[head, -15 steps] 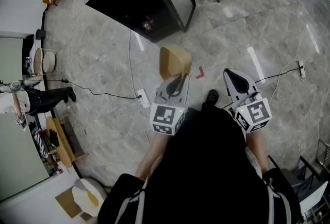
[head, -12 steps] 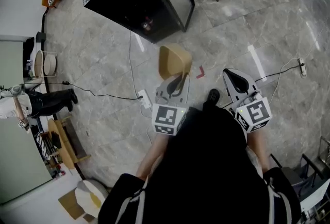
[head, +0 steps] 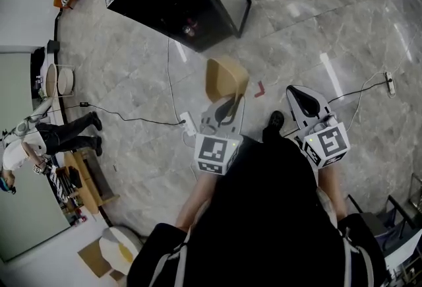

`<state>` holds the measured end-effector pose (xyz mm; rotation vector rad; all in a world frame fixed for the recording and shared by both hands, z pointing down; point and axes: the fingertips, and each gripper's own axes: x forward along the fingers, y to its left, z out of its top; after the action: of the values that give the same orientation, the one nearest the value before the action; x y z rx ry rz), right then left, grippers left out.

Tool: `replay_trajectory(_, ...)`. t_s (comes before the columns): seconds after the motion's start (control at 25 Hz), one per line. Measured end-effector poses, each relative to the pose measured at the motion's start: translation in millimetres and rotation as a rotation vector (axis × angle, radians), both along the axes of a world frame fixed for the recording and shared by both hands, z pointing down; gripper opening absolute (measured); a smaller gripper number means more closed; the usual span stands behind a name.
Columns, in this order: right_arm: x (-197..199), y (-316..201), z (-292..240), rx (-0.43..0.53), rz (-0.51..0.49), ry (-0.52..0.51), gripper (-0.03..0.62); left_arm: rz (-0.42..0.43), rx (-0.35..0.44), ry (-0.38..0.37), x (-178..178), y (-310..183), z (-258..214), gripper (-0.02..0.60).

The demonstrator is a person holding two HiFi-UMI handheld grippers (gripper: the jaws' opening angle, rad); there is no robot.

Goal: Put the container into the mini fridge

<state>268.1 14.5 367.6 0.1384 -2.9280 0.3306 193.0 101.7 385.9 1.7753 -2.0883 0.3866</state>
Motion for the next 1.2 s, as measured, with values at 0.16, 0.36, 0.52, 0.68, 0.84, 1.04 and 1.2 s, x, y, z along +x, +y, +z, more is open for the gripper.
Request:
replay_trajectory(0.16,-11,1,10,-0.036,0.016,0.022,0.018,-0.028,-0.011,0.001,-13,15,6,0.04)
replay_trajectory(0.36,-39,14,21,-0.103,0.012,0.047,0.018,-0.074,0.005,0.069,-48,43,9,0.04)
replay_trajectory(0.52,-72,31,19,-0.114,0.023,0.043,0.018,-0.097,-0.006,0.006,-92,69,10,0.04)
replay_trajectory(0.68,-110,47,6,-0.107,0.057,0.031,0.018,-0.089,0.02,0.007,-130,89,2,0.04)
replay_trajectory(0.84,-160,73,-9,-0.105,0.075,0.007,0.018,-0.055,0.04,-0.007,-177,110,-6,0.04)
replay_trajectory(1.04,-221,113,-20,-0.15,0.078,-0.024,0.018,-0.005,0.103,-0.013,-227,141,-17,0.04)
replay_trajectory(1.2,-262,145,-18,-0.132,0.08,-0.008,0.018,0.003,0.095,-0.005,-268,171,-11,0.04)
